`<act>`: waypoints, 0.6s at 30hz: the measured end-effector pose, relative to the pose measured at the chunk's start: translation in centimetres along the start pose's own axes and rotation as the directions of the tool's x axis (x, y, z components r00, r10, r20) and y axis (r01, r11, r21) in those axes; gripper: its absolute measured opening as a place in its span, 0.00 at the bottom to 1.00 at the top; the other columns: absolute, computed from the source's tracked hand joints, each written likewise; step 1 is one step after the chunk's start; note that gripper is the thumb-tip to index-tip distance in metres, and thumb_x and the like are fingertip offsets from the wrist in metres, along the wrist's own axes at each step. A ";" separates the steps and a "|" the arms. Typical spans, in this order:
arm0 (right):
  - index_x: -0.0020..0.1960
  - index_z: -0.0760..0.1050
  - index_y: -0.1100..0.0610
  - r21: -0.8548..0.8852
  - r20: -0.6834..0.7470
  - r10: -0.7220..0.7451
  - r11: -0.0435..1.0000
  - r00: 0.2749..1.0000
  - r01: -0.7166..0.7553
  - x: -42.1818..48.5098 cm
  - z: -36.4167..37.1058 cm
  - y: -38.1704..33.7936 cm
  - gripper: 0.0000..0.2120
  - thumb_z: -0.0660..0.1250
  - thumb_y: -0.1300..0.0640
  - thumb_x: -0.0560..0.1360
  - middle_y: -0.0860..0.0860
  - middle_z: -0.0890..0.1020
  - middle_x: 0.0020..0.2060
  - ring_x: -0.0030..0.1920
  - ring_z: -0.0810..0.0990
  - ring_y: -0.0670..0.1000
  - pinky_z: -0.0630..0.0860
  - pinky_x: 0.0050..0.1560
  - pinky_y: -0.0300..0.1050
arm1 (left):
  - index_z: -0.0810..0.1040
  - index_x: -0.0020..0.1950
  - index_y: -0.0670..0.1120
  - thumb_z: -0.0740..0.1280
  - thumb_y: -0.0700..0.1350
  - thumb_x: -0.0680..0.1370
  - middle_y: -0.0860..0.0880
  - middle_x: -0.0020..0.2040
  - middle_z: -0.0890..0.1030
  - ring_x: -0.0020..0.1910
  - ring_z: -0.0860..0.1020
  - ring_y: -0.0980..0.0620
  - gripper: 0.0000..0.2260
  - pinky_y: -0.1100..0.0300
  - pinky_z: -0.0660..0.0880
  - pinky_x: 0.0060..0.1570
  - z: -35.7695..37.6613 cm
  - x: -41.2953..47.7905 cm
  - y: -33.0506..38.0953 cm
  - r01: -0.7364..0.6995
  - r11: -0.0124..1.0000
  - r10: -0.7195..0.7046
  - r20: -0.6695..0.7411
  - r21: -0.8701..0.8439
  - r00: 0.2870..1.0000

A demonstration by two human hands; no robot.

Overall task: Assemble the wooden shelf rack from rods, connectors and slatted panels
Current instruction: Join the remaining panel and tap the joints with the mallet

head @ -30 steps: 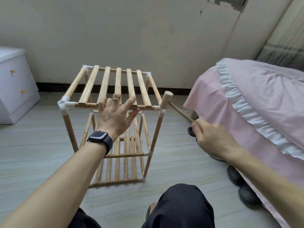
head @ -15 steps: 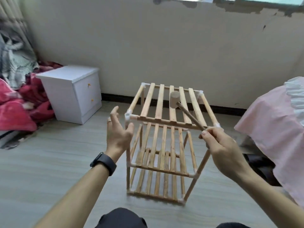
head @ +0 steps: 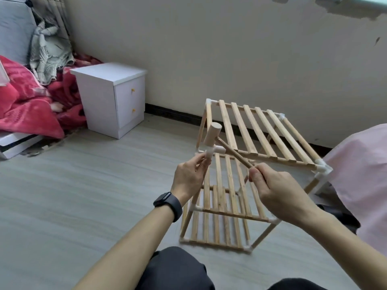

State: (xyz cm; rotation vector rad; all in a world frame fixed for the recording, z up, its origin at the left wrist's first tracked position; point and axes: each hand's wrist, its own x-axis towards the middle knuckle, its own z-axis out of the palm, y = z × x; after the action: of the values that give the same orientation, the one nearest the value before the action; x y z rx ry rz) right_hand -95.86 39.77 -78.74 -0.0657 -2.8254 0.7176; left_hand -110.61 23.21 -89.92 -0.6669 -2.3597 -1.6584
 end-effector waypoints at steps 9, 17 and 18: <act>0.47 0.72 0.54 0.074 -0.381 -0.190 0.969 0.905 0.234 -0.4 -2.8 -2.0 0.12 0.55 0.54 0.86 0.41 0.77 0.30 0.22 0.70 0.42 0.62 0.22 0.28 | 0.79 0.63 0.53 0.59 0.59 0.84 0.49 0.40 0.84 0.32 0.80 0.50 0.16 0.48 0.78 0.31 0.2 0.0 -0.2 -0.018 0.999 0.019 -0.020 0.049 1.000; 0.46 0.72 0.51 0.116 -0.228 -0.106 0.984 0.968 0.135 -0.6 -2.0 -1.2 0.12 0.56 0.50 0.84 0.42 0.78 0.27 0.20 0.69 0.43 0.63 0.19 0.32 | 0.78 0.65 0.54 0.59 0.58 0.84 0.50 0.40 0.84 0.31 0.80 0.52 0.16 0.50 0.78 0.31 0.4 0.0 -0.6 -0.026 0.999 0.026 -0.013 0.033 1.000; 0.45 0.71 0.51 0.047 -0.157 -0.080 0.995 0.984 0.088 -0.5 -1.8 -1.0 0.12 0.55 0.48 0.84 0.43 0.78 0.27 0.20 0.70 0.44 0.65 0.19 0.34 | 0.78 0.65 0.53 0.60 0.58 0.84 0.50 0.40 0.84 0.32 0.80 0.52 0.16 0.50 0.79 0.32 0.4 -0.1 -0.7 -0.024 0.999 0.025 -0.014 0.031 1.000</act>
State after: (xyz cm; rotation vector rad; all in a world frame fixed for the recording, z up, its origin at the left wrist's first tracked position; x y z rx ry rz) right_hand -94.97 39.71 -76.81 0.0064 -2.6421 0.7359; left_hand -110.81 23.36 -90.66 -0.6736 -2.3530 -1.6077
